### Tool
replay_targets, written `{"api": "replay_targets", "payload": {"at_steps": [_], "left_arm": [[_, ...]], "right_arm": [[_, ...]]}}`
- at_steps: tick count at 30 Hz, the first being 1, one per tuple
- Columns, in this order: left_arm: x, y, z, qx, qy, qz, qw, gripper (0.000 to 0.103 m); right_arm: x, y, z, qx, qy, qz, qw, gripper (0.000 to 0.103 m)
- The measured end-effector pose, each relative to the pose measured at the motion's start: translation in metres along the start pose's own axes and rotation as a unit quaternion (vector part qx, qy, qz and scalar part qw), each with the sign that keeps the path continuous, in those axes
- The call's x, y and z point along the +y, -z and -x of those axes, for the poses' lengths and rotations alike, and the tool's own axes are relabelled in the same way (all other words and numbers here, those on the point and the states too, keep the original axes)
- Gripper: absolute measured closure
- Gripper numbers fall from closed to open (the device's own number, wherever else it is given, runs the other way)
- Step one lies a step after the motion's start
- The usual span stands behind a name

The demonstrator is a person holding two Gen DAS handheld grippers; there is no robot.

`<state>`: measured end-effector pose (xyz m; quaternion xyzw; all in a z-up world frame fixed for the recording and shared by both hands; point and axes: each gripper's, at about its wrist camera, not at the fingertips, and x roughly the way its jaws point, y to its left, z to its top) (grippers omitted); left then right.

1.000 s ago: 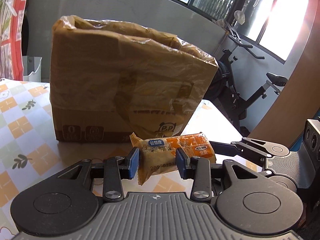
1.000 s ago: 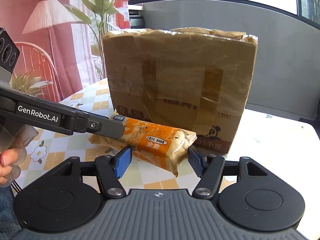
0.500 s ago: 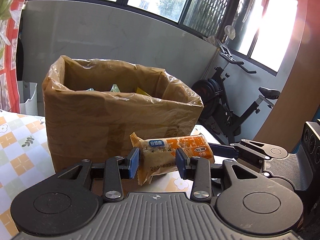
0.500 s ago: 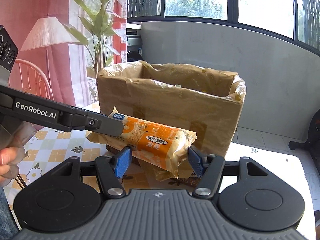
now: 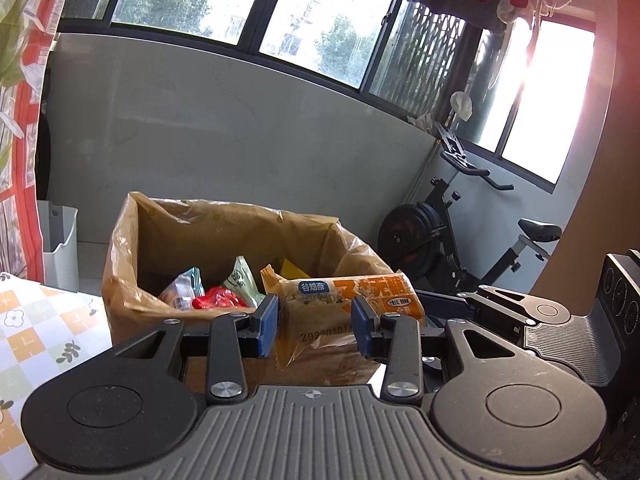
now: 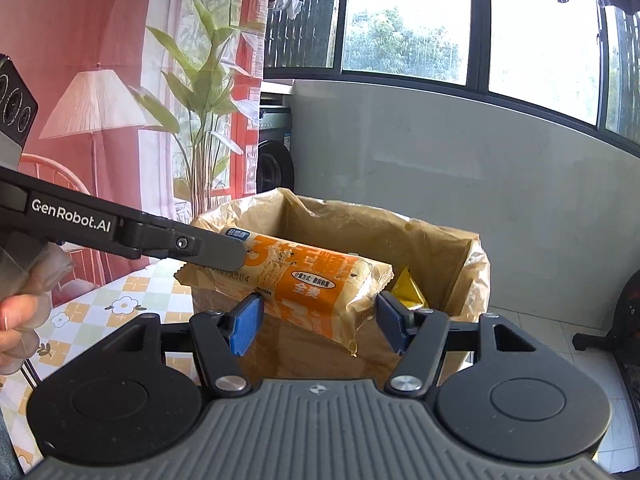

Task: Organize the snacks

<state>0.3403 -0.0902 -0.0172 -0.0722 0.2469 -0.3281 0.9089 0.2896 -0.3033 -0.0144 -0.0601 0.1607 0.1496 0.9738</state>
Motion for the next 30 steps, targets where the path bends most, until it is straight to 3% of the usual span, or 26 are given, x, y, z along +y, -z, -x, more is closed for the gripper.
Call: {"api": "replay_targets", "payload": {"at_steps": [10,20,24,27,30], "left_arm": [[0.014,-0.032,-0.050,-0.002,-0.028,-0.015,0.9995,0.062],[0.031,-0.027,-0.086,0.011,-0.049,0.007,0.9987,0.061],[0.031,-0.024,-0.078,0.006,-0.066,-0.003,0.9978,0.042],[0.029,-0.027,-0.065,0.001,-0.065,-0.007,0.9979,0.033],[0.019,-0.031,-0.049,-0.013,-0.092,-0.038,0.9949,0.022]], "right_arm": [[-0.032,-0.028,-0.065,0.021,-0.006,0.004,1.000,0.039],[-0.050,-0.011,-0.109,0.052,0.009,-0.020,0.998,0.038],[-0.057,-0.004,-0.104,0.056,0.024,-0.032,0.998,0.037],[-0.066,-0.004,-0.091,0.051,0.030,-0.060,0.996,0.028],[-0.068,-0.004,-0.069,0.036,0.024,-0.066,0.997,0.016]]}}
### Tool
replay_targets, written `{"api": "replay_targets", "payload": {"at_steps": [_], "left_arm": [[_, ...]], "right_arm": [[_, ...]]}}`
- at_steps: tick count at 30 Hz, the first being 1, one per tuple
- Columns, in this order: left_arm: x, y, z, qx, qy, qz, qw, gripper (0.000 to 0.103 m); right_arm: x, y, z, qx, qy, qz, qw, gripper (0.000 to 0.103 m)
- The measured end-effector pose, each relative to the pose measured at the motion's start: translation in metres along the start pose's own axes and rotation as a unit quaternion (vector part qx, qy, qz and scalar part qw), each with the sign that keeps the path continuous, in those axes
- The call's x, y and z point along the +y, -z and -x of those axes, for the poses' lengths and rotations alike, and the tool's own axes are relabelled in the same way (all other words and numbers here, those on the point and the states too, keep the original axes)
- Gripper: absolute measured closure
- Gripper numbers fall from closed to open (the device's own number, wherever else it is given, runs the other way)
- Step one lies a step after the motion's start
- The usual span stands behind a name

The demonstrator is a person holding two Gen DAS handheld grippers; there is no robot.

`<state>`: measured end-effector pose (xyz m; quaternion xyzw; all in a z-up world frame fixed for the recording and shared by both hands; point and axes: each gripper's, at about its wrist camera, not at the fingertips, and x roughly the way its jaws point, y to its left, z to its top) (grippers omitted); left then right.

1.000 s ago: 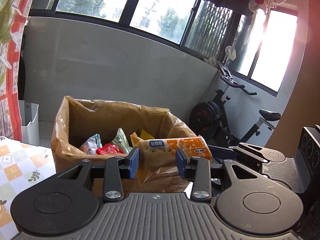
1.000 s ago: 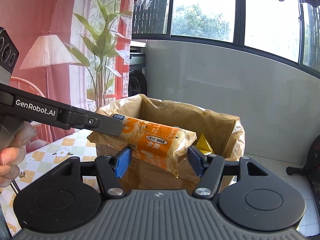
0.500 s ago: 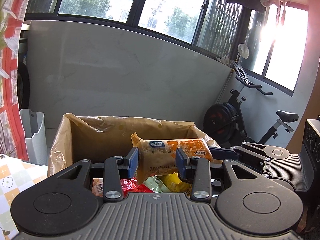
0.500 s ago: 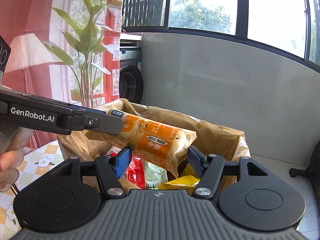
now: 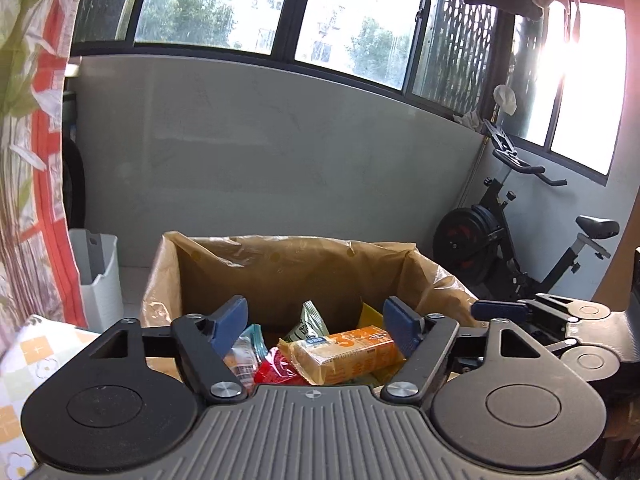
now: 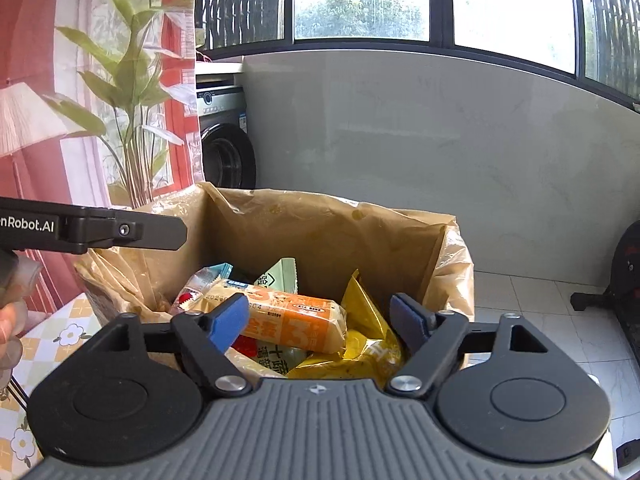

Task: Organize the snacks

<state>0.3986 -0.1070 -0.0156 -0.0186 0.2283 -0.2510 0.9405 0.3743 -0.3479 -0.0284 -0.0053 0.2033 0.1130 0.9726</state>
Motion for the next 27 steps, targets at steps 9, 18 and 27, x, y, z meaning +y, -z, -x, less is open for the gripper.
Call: {"api": "replay_targets", "payload": {"at_steps": [9,18,27], "left_arm": [[-0.022,-0.012,0.072,-0.025,-0.079,-0.028,0.9962,0.014],[-0.046,-0.015,0.145,-0.083,-0.122,-0.047,0.9879,0.007],[-0.048,0.000,0.196,-0.077,-0.105,-0.017,0.9913,0.007]], "right_arm": [[0.019,-0.012,0.074,-0.035,0.042,-0.016,0.998,0.001],[0.047,-0.018,0.145,-0.060,0.061,-0.034,0.996,0.001],[0.067,-0.009,0.197,-0.071,0.057,-0.042,0.995,0.000]]}}
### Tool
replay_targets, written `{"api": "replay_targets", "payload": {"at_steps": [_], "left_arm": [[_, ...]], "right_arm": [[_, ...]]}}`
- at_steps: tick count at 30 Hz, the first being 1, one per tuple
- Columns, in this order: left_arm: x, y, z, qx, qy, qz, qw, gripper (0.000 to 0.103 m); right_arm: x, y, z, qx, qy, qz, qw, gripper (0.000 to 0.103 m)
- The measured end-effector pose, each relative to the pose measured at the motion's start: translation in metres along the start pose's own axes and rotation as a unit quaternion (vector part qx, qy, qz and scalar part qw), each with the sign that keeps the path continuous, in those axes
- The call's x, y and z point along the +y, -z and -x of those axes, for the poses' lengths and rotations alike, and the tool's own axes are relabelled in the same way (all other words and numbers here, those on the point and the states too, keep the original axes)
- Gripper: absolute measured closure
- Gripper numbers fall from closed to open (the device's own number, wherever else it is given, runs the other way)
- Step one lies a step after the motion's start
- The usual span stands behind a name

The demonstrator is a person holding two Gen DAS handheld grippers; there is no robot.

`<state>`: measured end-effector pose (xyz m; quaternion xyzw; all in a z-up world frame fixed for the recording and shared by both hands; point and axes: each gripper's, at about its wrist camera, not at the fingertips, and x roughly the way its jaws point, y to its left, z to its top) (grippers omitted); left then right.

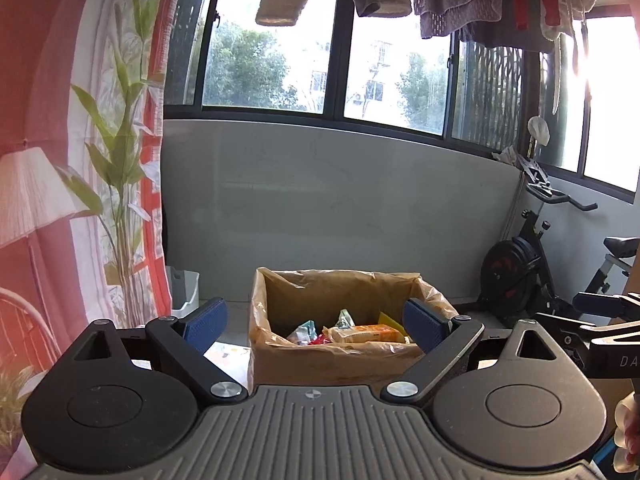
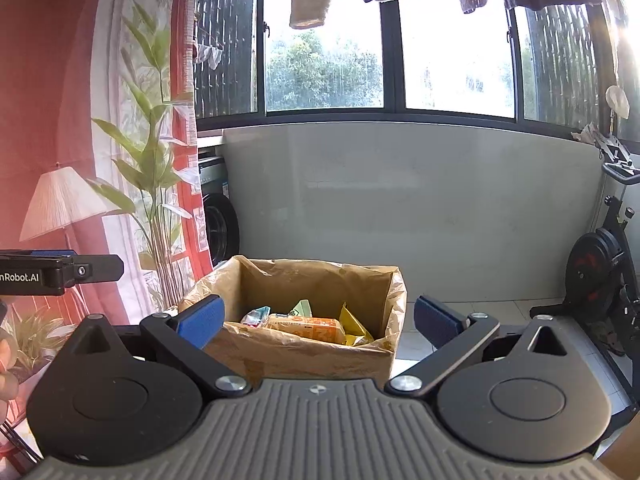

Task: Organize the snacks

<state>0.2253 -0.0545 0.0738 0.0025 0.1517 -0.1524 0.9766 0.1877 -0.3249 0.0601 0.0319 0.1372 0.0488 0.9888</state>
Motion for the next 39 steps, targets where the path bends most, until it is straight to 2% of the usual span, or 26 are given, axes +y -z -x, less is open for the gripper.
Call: {"api": "replay_targets", "payload": {"at_steps": [4,15,28,39], "left_arm": [[-0.003,0.002,0.015,-0.008,-0.015,-0.010,0.9998,0.007],[-0.003,0.009,0.036,-0.013,-0.010,-0.005,0.9998,0.007],[0.005,0.012,0.039,-0.019,-0.002,0.000,0.9998,0.007],[0.007,0.014,0.042,-0.020,-0.014,0.007,0.9997,0.007]], "right_arm": [[0.003,0.008,0.013,0.002,0.007,-0.006,1.000,0.000],[0.002,0.010,0.030,-0.001,0.021,-0.017,1.000,0.000],[0.005,0.011,0.035,0.001,0.021,-0.023,1.000,0.000],[0.007,0.011,0.036,0.002,0.021,-0.020,1.000,0.000]]}}
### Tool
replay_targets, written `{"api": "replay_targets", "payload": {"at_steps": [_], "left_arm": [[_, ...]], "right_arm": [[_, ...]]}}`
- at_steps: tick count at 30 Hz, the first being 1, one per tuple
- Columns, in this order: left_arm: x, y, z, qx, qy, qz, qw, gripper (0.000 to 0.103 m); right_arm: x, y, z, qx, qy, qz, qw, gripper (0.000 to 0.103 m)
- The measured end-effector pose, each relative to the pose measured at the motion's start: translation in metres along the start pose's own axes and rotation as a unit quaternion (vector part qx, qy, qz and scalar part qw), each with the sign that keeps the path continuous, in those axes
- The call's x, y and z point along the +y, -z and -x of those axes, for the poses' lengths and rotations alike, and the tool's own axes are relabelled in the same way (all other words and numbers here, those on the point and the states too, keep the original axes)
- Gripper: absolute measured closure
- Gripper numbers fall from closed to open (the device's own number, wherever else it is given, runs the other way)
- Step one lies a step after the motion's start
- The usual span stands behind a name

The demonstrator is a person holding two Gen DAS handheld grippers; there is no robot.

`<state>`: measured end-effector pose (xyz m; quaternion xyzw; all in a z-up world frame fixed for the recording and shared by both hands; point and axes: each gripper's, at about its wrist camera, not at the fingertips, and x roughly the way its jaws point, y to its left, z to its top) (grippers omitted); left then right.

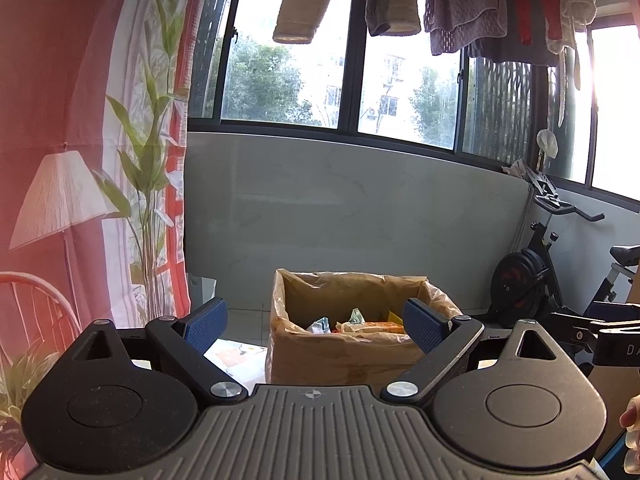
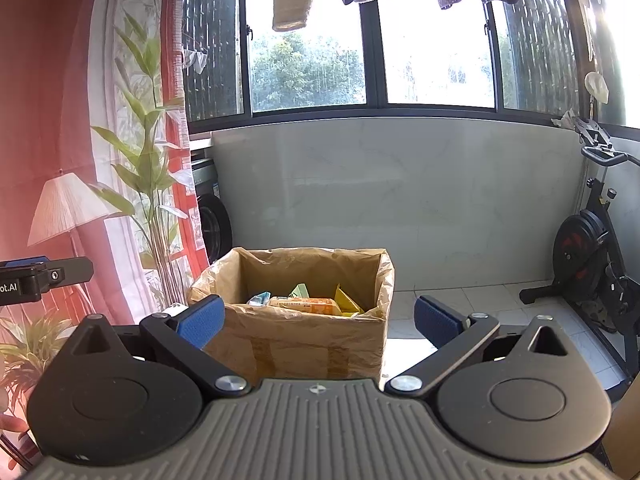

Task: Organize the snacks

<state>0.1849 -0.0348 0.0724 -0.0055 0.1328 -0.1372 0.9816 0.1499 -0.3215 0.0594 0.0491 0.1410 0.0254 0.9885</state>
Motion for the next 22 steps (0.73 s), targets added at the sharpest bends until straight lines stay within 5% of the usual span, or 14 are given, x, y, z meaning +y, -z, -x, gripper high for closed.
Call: {"api": "replay_targets", "payload": {"at_steps": [22], "left_arm": [[-0.0002,0.0012,-0.0007,0.005,-0.019,-0.003,0.9998,0.007]], "right_arm": [[-0.0019,0.0017,-0.0042,0.004,0.000,0.004,1.000,0.000]]}}
